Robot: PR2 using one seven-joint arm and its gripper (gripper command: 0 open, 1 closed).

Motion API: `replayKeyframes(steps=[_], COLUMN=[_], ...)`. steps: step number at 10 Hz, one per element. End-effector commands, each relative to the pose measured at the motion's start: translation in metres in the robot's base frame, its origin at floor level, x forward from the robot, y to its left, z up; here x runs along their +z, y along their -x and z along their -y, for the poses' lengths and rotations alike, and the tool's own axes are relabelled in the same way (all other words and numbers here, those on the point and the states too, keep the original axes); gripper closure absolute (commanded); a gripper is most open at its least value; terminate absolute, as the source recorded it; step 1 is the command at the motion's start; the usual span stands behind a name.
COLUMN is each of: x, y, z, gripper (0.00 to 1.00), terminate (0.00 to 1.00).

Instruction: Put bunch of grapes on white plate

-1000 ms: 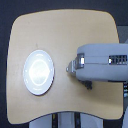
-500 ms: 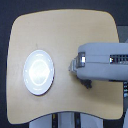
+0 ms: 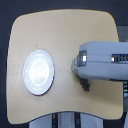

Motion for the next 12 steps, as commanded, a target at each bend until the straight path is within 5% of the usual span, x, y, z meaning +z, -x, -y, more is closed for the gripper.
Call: replayKeyframes(steps=[1,9,12], x=[0.001,0.001,0.045], y=[0.000,-0.006,-0.020], z=[-0.002,0.000,-0.013], gripper=[1.00,1.00,1.00], terminate=[0.00,0.00,0.00])
